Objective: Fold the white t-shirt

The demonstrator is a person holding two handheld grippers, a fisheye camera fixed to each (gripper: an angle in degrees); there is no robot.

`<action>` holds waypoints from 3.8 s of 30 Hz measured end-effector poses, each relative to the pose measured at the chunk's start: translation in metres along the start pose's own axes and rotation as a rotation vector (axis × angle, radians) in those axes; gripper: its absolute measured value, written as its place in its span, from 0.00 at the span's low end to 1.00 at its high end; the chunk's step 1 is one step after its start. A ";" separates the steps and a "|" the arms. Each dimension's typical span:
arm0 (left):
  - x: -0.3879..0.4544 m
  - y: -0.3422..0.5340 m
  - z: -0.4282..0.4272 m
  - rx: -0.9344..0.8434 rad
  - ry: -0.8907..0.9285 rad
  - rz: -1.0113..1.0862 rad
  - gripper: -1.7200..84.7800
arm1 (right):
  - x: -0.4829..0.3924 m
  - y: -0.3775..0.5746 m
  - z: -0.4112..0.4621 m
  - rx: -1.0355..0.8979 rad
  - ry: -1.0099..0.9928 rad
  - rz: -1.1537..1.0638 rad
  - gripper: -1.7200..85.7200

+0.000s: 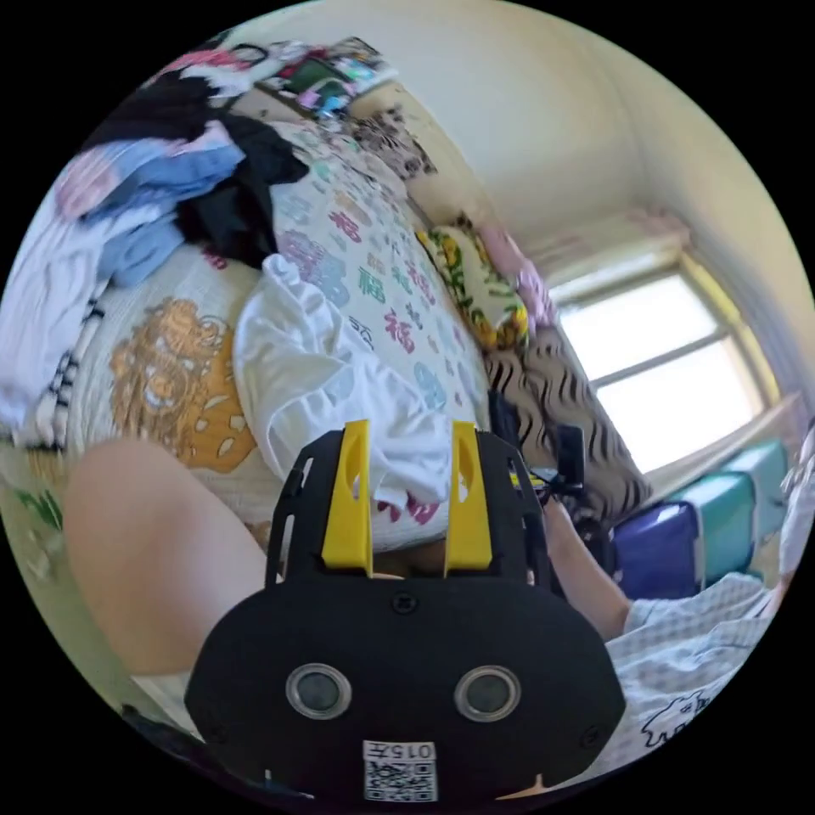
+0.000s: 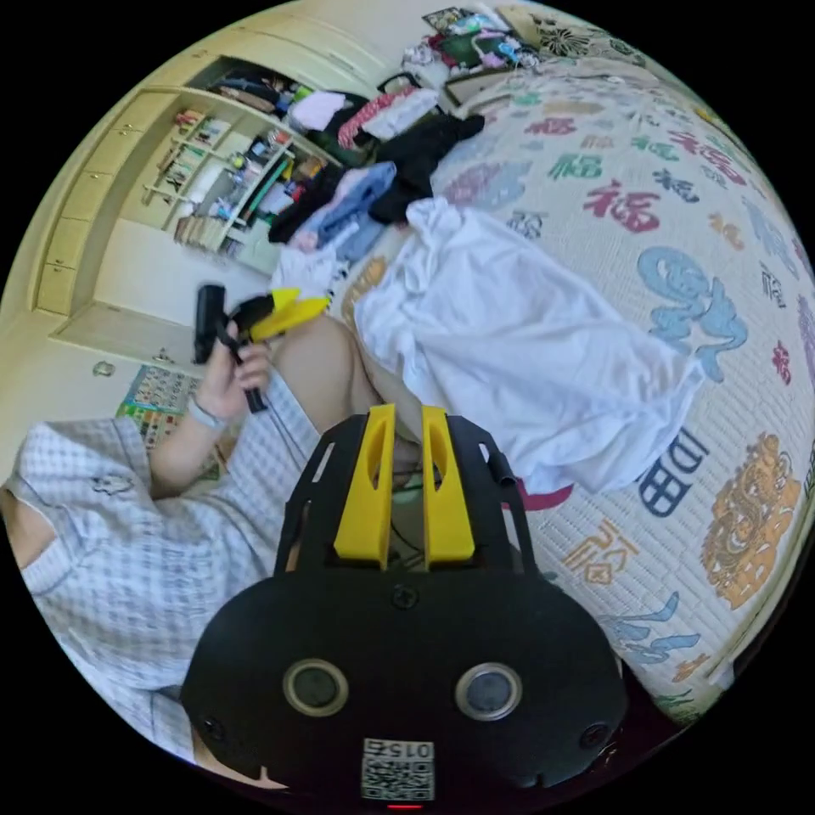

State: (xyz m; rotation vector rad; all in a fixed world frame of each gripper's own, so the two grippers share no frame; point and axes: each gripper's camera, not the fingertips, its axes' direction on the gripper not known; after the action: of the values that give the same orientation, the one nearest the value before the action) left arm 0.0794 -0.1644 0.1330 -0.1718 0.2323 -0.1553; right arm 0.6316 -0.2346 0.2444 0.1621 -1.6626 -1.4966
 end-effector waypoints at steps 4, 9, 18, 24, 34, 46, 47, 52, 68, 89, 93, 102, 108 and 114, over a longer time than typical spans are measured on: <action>0.045 -0.013 0.045 -0.292 -0.017 0.244 0.18 | -0.024 -0.002 0.051 -0.089 0.071 -0.067 0.12; 0.109 0.005 0.097 -0.619 -0.346 0.646 0.20 | -0.059 -0.010 0.094 -0.138 0.388 -0.145 0.07; 0.175 0.055 0.120 -0.744 -0.733 0.980 0.03 | -0.100 0.020 0.070 -0.015 0.432 -0.076 0.02; 0.231 0.037 0.027 -0.465 -0.542 0.893 0.02 | -0.126 0.062 0.005 0.259 0.371 0.020 0.01; 0.304 0.049 -0.102 -0.089 -0.340 0.893 0.01 | -0.221 0.130 -0.103 0.664 0.416 -0.048 0.01; 0.486 0.073 -0.264 0.415 -0.166 1.319 0.02 | -0.415 0.218 -0.308 0.964 0.743 -0.402 0.01; 0.502 0.075 -0.277 0.452 -0.171 1.360 0.02 | -0.430 0.223 -0.325 0.972 0.787 -0.425 0.01; 0.541 0.070 -0.300 0.568 -0.221 1.448 0.02 | -0.466 0.227 -0.378 0.992 0.929 -0.467 0.01; 0.374 -0.240 0.061 0.023 -0.458 0.785 0.08 | -0.099 -0.025 -0.406 0.424 0.887 0.209 0.01; -0.040 -0.050 0.215 -0.586 -0.173 0.107 0.04 | 0.167 0.222 -0.215 0.004 0.111 0.654 0.05; -0.019 -0.062 0.215 -0.555 -0.140 0.196 0.03 | 0.173 0.226 -0.239 0.083 -0.073 0.528 0.02; -0.006 -0.053 0.210 -0.469 -0.287 0.282 0.05 | 0.211 0.307 -0.348 0.367 0.185 0.748 0.02; -0.052 -0.034 0.264 -0.562 -0.203 0.068 0.11 | 0.237 0.305 -0.348 0.313 0.171 0.761 0.02; -0.057 -0.034 0.283 -0.543 -0.064 0.024 0.02 | 0.252 0.308 -0.358 0.334 0.135 0.756 0.02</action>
State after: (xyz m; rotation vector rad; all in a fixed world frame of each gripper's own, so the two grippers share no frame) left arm 0.0887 -0.1453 0.4229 -0.7120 0.2087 -0.0595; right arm 0.8464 -0.5723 0.5996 -0.1717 -1.5966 -0.6294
